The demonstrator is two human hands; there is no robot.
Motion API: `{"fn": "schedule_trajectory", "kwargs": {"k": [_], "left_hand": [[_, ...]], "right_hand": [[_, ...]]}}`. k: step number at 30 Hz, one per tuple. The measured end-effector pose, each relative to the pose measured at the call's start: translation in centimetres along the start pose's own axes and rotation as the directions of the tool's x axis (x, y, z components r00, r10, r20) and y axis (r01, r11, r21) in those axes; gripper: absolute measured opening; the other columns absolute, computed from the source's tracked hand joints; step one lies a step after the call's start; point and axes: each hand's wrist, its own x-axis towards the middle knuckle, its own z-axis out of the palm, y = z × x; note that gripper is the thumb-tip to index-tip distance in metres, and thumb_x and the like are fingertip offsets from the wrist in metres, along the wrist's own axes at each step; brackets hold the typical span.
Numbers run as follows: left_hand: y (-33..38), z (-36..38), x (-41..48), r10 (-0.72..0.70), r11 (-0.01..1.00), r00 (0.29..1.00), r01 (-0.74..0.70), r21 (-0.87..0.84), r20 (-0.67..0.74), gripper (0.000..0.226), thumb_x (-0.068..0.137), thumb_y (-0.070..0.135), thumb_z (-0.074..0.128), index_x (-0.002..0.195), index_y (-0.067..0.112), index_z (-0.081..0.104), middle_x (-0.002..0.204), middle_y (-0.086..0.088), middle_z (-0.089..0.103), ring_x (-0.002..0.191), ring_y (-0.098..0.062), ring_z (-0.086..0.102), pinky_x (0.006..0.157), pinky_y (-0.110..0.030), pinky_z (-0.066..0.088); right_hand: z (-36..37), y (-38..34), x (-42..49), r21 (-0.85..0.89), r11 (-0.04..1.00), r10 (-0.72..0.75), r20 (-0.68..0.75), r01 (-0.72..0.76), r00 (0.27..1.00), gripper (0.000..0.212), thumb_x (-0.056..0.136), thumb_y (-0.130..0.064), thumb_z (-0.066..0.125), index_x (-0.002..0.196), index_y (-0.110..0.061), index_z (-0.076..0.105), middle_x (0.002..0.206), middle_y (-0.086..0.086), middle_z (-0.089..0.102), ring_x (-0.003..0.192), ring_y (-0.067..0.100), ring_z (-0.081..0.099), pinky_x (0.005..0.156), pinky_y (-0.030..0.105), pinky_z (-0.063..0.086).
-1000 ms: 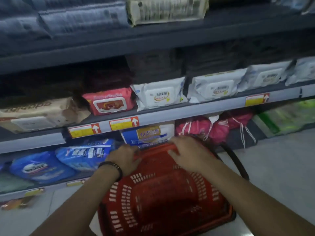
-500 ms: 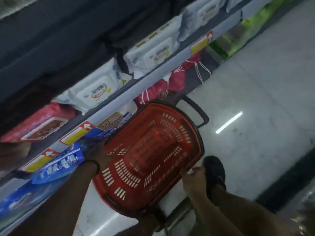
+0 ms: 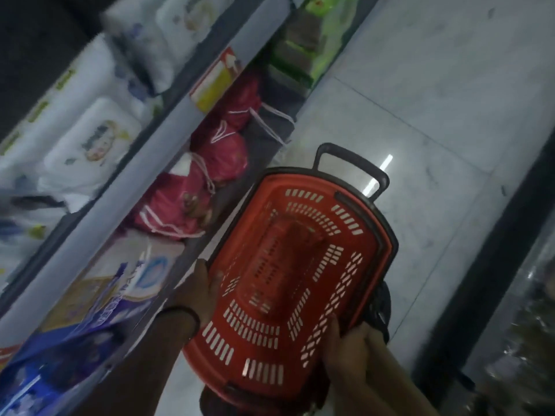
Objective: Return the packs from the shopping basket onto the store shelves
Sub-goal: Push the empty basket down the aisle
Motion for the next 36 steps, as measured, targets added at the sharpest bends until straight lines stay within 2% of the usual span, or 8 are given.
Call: {"fn": "schedule_trajectory", "kwargs": {"k": [6, 9, 14, 17, 21, 27, 32, 36], "left_hand": [[16.6, -0.6, 8.1, -0.008, 0.997, 1.000, 0.009, 0.082, -0.015, 0.052, 0.110, 0.041, 0.031, 0.148, 0.006, 0.029, 0.132, -0.028, 0.063, 0.119, -0.043, 0.063, 0.098, -0.046, 0.047], [26.3, -2.0, 13.0, -0.024, 0.997, 0.999, 0.026, 0.073, -0.038, 0.049, 0.110, 0.036, 0.035, 0.147, 0.004, 0.031, 0.139, -0.030, 0.057, 0.125, -0.045, 0.058, 0.102, -0.045, 0.043], [40.2, -4.8, 21.7, 0.000, 0.994, 1.000, 0.003, 0.113, -0.026, 0.060, 0.109, 0.041, 0.036, 0.156, 0.008, 0.017, 0.146, -0.031, 0.052, 0.128, -0.047, 0.055, 0.103, -0.047, 0.045], [47.3, -6.2, 26.6, 0.034, 0.987, 0.997, -0.023, 0.156, -0.063, 0.055, 0.109, 0.038, 0.037, 0.151, 0.007, 0.019, 0.136, -0.032, 0.058, 0.119, -0.048, 0.059, 0.098, -0.050, 0.048], [57.7, -8.8, 31.3, 0.064, 0.977, 0.998, -0.057, 0.206, -0.024, 0.069, 0.110, 0.041, 0.034, 0.162, 0.012, 0.000, 0.146, -0.031, 0.051, 0.127, -0.047, 0.056, 0.101, -0.048, 0.046], [72.0, -12.5, 39.0, 0.177, 0.970, 0.984, -0.177, 0.167, 0.010, 0.030, 0.109, 0.032, 0.040, 0.126, 0.008, 0.032, 0.127, -0.027, 0.060, 0.112, -0.041, 0.061, 0.097, -0.046, 0.048], [85.6, -14.5, 44.4, 0.191, 0.944, 0.979, -0.204, 0.257, 0.077, 0.060, 0.107, 0.044, 0.033, 0.154, 0.012, 0.012, 0.139, -0.027, 0.058, 0.121, -0.041, 0.060, 0.104, -0.048, 0.047], [96.4, -14.5, 48.0, 0.162, 0.962, 0.981, -0.180, 0.204, 0.103, 0.065, 0.107, 0.041, 0.036, 0.156, 0.009, 0.009, 0.141, -0.028, 0.055, 0.122, -0.042, 0.059, 0.105, -0.048, 0.045]], "right_hand": [[-8.4, -13.6, 12.4, -0.028, 0.985, -0.165, 0.088, 0.168, 0.982, 0.035, 0.106, -0.041, 0.056, 0.118, -0.016, 0.033, 0.102, 0.003, 0.062, 0.077, 0.017, 0.066, 0.065, 0.036, 0.059], [-12.0, -21.1, 17.5, -0.001, 0.988, -0.151, 0.091, 0.152, 0.984, 0.037, 0.106, -0.044, 0.055, 0.116, -0.019, 0.030, 0.105, 0.005, 0.062, 0.087, 0.029, 0.070, 0.084, 0.051, 0.063], [-17.0, -32.1, 25.9, 0.145, 0.989, -0.038, 0.124, 0.019, 0.992, 0.037, 0.108, -0.032, 0.054, 0.122, -0.014, 0.024, 0.109, 0.008, 0.053, 0.094, 0.029, 0.059, 0.094, 0.050, 0.056], [-19.9, -39.3, 30.5, 0.226, 0.966, 0.090, 0.159, -0.125, 0.983, 0.041, 0.108, -0.025, 0.056, 0.119, -0.012, 0.019, 0.114, 0.013, 0.047, 0.102, 0.032, 0.051, 0.098, 0.059, 0.048], [-23.1, -47.2, 35.2, 0.156, 0.986, 0.044, 0.108, -0.061, 0.993, 0.044, 0.106, -0.029, 0.058, 0.120, -0.011, 0.020, 0.134, 0.023, 0.057, 0.102, 0.034, 0.058, 0.091, 0.050, 0.050], [-27.5, -59.0, 41.1, 0.241, 0.946, 0.203, 0.081, -0.217, 0.976, 0.050, 0.103, -0.030, 0.065, 0.121, -0.015, 0.020, 0.131, 0.022, 0.053, 0.124, 0.045, 0.058, 0.103, 0.066, 0.050], [-33.3, -68.8, 47.4, 0.271, 0.927, 0.242, 0.103, -0.261, 0.965, 0.055, 0.102, -0.035, 0.065, 0.115, -0.026, 0.012, 0.136, 0.025, 0.055, 0.120, 0.052, 0.062, 0.091, 0.078, 0.052], [-39.0, -75.8, 53.9, 0.230, 0.949, 0.201, 0.077, -0.214, 0.977, 0.053, 0.104, -0.033, 0.063, 0.123, -0.022, 0.016, 0.137, 0.026, 0.056, 0.123, 0.050, 0.062, 0.098, 0.072, 0.053]]}}
